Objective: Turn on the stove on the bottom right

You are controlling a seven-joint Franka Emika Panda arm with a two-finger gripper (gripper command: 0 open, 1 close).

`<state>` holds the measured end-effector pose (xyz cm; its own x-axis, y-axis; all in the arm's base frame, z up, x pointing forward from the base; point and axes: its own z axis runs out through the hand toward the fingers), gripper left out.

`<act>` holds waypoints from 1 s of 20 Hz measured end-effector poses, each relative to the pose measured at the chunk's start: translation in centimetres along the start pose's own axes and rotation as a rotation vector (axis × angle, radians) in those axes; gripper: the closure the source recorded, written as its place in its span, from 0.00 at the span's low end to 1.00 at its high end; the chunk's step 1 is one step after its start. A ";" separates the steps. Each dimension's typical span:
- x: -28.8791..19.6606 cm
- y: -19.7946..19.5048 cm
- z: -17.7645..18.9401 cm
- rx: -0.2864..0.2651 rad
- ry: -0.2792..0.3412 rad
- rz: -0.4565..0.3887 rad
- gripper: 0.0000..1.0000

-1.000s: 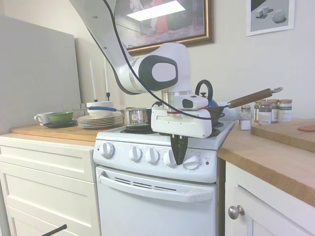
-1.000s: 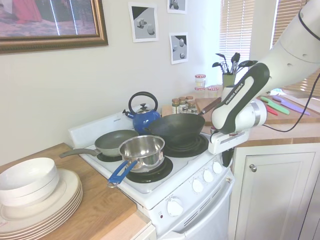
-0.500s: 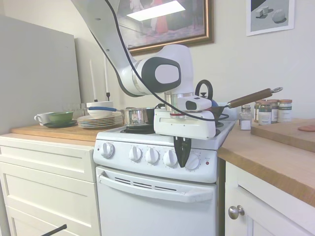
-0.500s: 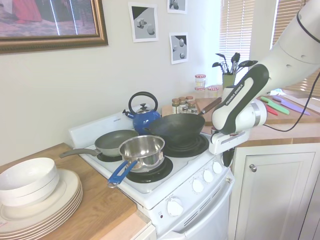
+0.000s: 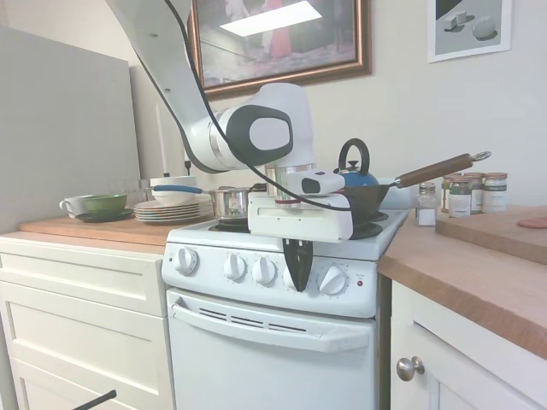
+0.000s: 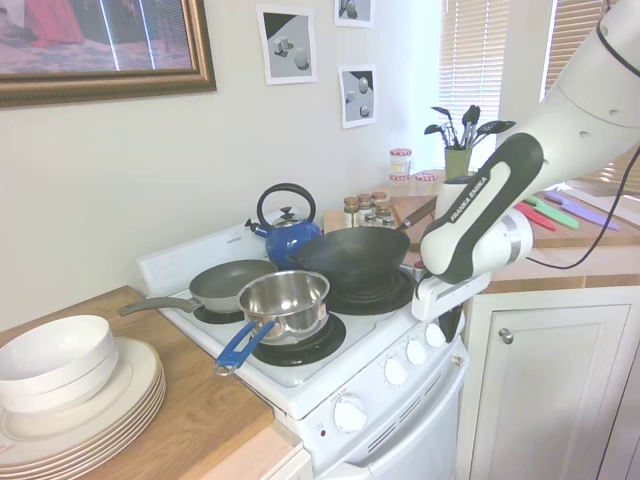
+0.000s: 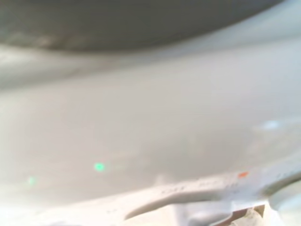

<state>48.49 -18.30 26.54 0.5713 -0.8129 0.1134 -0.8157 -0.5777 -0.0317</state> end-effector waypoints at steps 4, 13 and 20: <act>-1.3 0.7 -1.9 0.018 0.020 0.003 1.00; -4.2 1.6 -4.9 0.052 0.040 0.007 0.00; -5.4 1.7 -6.9 0.073 0.050 -0.002 0.00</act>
<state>43.38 -14.44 32.70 0.5664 -0.8078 0.1633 -0.8045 -0.5850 -0.1032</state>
